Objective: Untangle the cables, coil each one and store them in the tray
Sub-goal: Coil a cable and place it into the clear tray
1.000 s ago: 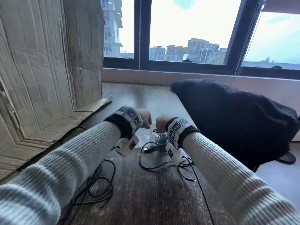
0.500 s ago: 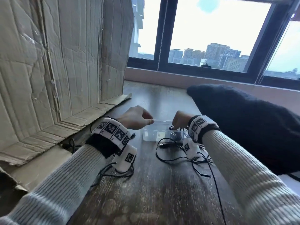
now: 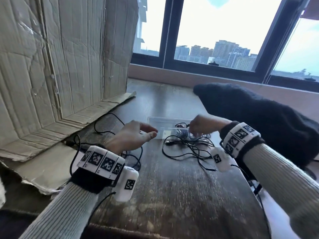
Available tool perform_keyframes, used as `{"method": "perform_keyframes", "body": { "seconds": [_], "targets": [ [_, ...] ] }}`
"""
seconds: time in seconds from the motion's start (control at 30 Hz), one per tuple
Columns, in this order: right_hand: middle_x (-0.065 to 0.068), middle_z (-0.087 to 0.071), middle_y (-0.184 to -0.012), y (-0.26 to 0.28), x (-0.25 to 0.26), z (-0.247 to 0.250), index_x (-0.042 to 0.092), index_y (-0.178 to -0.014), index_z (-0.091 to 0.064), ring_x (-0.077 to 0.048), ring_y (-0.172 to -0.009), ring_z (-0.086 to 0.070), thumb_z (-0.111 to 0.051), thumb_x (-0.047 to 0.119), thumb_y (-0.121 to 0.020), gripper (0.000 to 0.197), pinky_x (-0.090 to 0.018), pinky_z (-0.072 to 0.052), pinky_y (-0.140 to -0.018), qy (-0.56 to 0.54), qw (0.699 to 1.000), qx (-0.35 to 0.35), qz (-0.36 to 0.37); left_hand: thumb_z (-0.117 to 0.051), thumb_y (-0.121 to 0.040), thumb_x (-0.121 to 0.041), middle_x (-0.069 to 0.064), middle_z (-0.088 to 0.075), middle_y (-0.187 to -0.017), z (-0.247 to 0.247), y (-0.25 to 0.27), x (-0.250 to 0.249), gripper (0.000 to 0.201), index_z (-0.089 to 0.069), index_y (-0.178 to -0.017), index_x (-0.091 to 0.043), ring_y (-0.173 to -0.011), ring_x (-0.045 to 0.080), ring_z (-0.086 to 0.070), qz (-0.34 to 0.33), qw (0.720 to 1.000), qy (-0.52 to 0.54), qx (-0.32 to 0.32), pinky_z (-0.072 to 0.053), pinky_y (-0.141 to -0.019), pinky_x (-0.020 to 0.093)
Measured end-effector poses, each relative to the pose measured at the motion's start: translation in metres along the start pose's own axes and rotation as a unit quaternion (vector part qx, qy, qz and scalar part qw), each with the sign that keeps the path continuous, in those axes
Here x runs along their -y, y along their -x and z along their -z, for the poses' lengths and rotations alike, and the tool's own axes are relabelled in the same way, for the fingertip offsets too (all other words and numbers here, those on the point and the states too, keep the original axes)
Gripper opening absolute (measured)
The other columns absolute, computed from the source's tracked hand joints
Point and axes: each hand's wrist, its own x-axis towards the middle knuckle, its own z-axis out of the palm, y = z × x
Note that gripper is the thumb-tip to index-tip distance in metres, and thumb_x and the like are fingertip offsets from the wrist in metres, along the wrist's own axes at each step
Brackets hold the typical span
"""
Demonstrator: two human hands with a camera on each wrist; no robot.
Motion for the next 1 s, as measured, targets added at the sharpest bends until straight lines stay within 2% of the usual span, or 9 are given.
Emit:
{"method": "perform_keyframes", "body": {
  "seconds": [0.1, 0.17, 0.3, 0.43, 0.6, 0.7, 0.83, 0.9, 1.0],
  "targets": [
    [-0.006, -0.062, -0.115, 0.035, 0.001, -0.031, 0.009, -0.124, -0.057, -0.024, -0.103, -0.060, -0.054, 0.043, -0.094, 0.046, -0.021, -0.053, -0.070, 0.119, 0.980, 0.160, -0.017, -0.066, -0.087, -0.038, -0.018, -0.070, -0.089, -0.007, 0.009, 0.000, 0.019, -0.071, -0.104, -0.032, -0.083, 0.002, -0.068, -0.007, 1.000, 0.001, -0.007, -0.053, -0.085, 0.028],
    [-0.010, -0.056, -0.133, 0.043, -0.006, -0.049, 0.010, -0.138, -0.045, -0.026, -0.117, -0.056, -0.058, 0.046, -0.091, 0.060, -0.026, -0.049, -0.079, 0.134, 0.979, 0.152, -0.014, -0.066, -0.087, -0.037, -0.021, -0.069, -0.086, -0.012, 0.015, -0.001, 0.014, -0.071, -0.099, -0.035, -0.081, 0.001, -0.069, -0.012, 1.000, 0.001, -0.002, -0.053, -0.089, 0.029],
    [-0.003, -0.070, -0.083, 0.045, -0.014, -0.053, 0.012, -0.087, -0.071, -0.021, -0.079, -0.067, -0.069, 0.012, -0.083, 0.005, -0.030, -0.053, -0.072, 0.014, 0.998, 0.039, 0.056, -0.065, -0.087, -0.039, -0.017, -0.071, -0.088, -0.018, 0.024, -0.005, 0.009, -0.069, -0.095, -0.039, -0.086, 0.003, -0.069, -0.014, 1.000, 0.008, 0.019, -0.052, -0.092, 0.032],
    [-0.010, -0.069, -0.073, 0.071, 0.009, -0.026, 0.005, -0.095, -0.074, -0.008, -0.057, -0.055, -0.065, 0.012, -0.088, 0.014, -0.028, -0.048, -0.060, -0.158, 0.978, -0.031, 0.134, -0.066, -0.086, -0.040, -0.006, -0.068, -0.111, -0.022, 0.030, -0.019, 0.037, -0.064, -0.120, -0.024, -0.106, 0.011, -0.062, -0.027, 0.999, -0.006, 0.044, -0.048, -0.095, 0.030],
    [-0.016, -0.074, -0.079, 0.110, 0.047, -0.007, 0.008, -0.101, -0.076, -0.018, -0.066, -0.062, -0.066, 0.009, -0.089, 0.016, -0.027, -0.052, -0.067, -0.311, 0.921, -0.131, 0.194, -0.070, -0.080, -0.043, -0.003, -0.054, -0.133, -0.028, 0.032, -0.041, 0.075, -0.036, -0.142, -0.017, -0.124, 0.010, -0.050, -0.121, 0.993, -0.005, 0.007, -0.041, -0.106, 0.033],
    [-0.014, -0.075, -0.077, 0.125, 0.051, -0.005, 0.010, -0.097, -0.077, -0.028, -0.065, -0.065, -0.067, 0.013, -0.088, 0.014, -0.037, -0.055, -0.067, -0.362, 0.894, -0.182, 0.192, -0.066, -0.085, -0.042, -0.009, -0.064, -0.109, -0.031, 0.033, -0.047, 0.068, -0.033, -0.141, -0.023, -0.100, 0.006, -0.062, -0.128, 0.991, 0.023, -0.030, -0.049, -0.090, 0.026],
    [0.002, -0.074, -0.070, 0.130, 0.043, -0.010, 0.015, -0.097, -0.076, -0.012, -0.060, -0.068, -0.064, 0.011, -0.090, 0.015, -0.020, -0.051, -0.061, -0.373, 0.873, -0.270, 0.159, -0.057, -0.090, -0.043, -0.007, -0.065, -0.088, -0.037, 0.030, -0.050, 0.058, -0.036, -0.141, -0.023, -0.072, 0.006, -0.062, -0.118, 0.993, 0.011, -0.020, -0.042, -0.064, 0.019],
    [-0.002, -0.069, -0.066, 0.129, 0.035, -0.011, 0.015, -0.095, -0.075, -0.012, -0.058, -0.064, -0.059, 0.006, -0.092, 0.018, -0.021, -0.051, -0.062, -0.420, 0.842, -0.308, 0.139, -0.054, -0.094, -0.037, -0.010, -0.066, -0.081, -0.035, 0.028, -0.050, 0.037, -0.054, -0.130, -0.029, -0.077, 0.011, -0.065, -0.118, 0.992, -0.010, -0.034, -0.043, -0.064, 0.019],
    [-0.011, -0.053, -0.069, 0.130, 0.022, -0.004, 0.008, -0.096, -0.072, -0.015, -0.052, -0.051, -0.055, 0.007, -0.095, 0.017, -0.021, -0.047, -0.052, -0.540, 0.774, -0.316, 0.095, -0.055, -0.090, -0.044, -0.022, -0.065, -0.060, -0.027, 0.031, -0.051, 0.026, -0.072, -0.103, -0.030, -0.058, -0.005, -0.060, -0.143, 0.989, 0.001, -0.032, -0.043, -0.053, 0.010]
  ]
}}
